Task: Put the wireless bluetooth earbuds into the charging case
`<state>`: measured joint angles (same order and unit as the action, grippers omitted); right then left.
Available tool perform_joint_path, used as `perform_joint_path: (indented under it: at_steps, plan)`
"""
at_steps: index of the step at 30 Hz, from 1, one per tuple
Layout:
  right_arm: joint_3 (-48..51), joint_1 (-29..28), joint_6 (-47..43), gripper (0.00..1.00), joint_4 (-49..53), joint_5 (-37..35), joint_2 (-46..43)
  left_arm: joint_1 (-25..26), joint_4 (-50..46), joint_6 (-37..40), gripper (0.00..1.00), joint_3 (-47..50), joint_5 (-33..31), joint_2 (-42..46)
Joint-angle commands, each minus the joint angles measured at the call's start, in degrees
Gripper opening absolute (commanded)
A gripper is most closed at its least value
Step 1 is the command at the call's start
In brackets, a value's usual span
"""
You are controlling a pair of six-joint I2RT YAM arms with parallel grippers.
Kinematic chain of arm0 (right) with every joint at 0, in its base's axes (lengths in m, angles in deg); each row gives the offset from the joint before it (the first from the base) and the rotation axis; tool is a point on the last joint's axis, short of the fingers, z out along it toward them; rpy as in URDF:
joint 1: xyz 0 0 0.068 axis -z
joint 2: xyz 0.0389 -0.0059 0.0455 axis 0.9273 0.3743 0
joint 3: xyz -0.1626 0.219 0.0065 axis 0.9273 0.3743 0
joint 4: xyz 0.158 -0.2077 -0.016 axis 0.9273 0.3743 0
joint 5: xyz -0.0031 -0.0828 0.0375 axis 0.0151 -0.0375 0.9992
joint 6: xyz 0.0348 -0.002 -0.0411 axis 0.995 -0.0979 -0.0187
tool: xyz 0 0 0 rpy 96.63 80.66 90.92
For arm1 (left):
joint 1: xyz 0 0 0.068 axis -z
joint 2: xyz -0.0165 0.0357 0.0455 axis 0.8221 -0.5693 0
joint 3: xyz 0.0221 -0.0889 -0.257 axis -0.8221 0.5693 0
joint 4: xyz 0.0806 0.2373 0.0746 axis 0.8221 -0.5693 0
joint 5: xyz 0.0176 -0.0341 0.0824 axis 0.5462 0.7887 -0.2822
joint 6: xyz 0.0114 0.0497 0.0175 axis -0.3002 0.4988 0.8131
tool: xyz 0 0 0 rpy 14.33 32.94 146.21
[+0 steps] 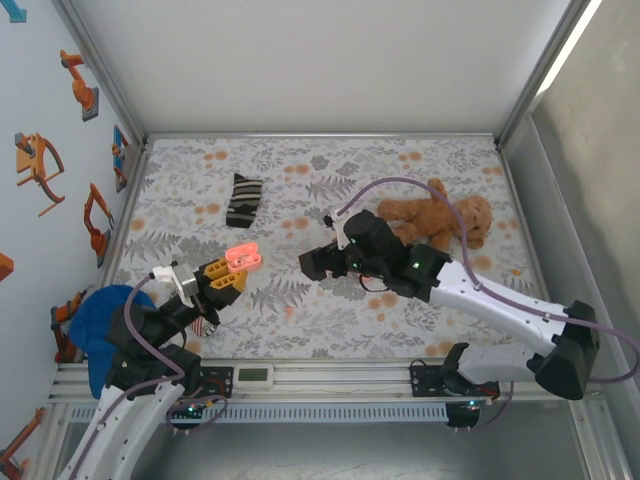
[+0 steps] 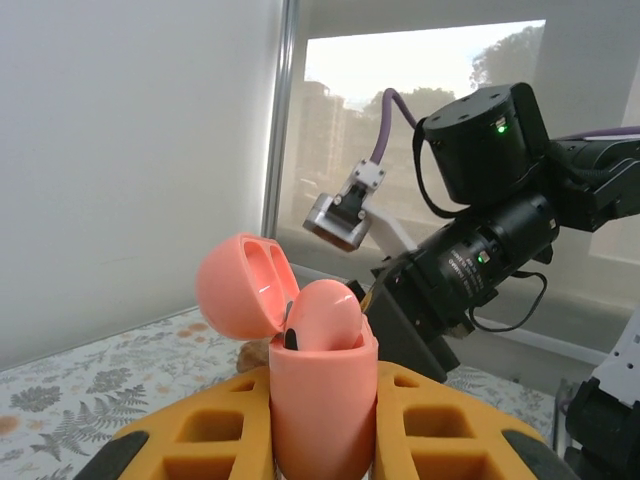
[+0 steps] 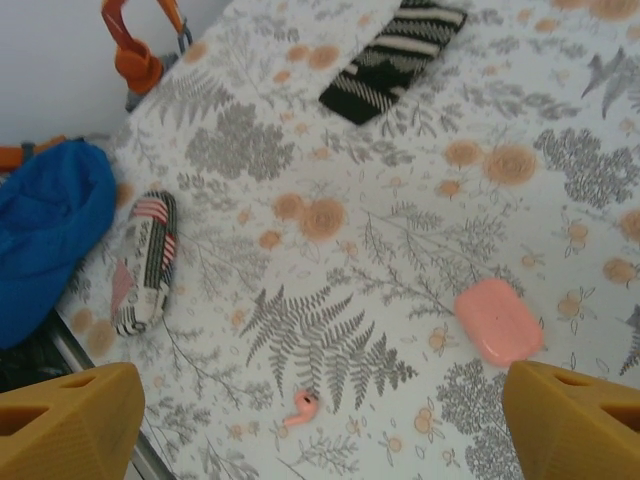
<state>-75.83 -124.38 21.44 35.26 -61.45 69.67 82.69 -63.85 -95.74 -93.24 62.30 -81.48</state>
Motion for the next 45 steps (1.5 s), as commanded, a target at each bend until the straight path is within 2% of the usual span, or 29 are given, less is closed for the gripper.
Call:
perform_joint_path:
  at_steps: [1, 4, 9, 12, 21, 26, 33, 45]
  plan:
    - [0.2, 0.1, 5.8, 0.84, 1.3, 5.6, 3.1, 0.2, -1.0, 1.8, 0.0, -1.7, -0.8, 0.3]
    - [1.9, 0.0, 8.3, 0.75, -1.6, 8.8, 5.4, 0.1, -1.3, 2.1, 0.0, -1.8, -1.0, 0.1]
    - [2.9, -0.8, 9.4, 0.68, -2.6, 9.1, 9.9, 0.2, -1.9, 2.0, 0.0, -1.8, -1.2, 0.6]
    - [2.7, -2.1, 9.0, 0.68, -2.7, 7.9, 13.1, 0.1, -1.9, 2.0, 0.0, -1.7, -1.3, 0.7]
    - [-2.9, -8.9, 2.8, 0.71, 0.2, -3.4, 26.1, 0.1, -1.9, 2.0, 0.0, -1.8, -1.3, 0.8]
    - [-6.7, -10.6, 1.2, 0.71, -0.6, -4.6, 31.7, 0.2, -1.9, 2.1, 0.0, -1.7, -1.5, 0.8]
    - [-12.5, -11.3, -2.5, 0.71, 4.1, -6.1, 37.9, 0.2, -2.1, 2.3, 0.0, -1.8, -1.4, 0.9]
    - [-14.1, -12.7, -3.8, 0.72, 10.0, -7.1, 42.3, 0.1, -2.0, 2.3, 0.0, -1.6, -1.8, 0.6]
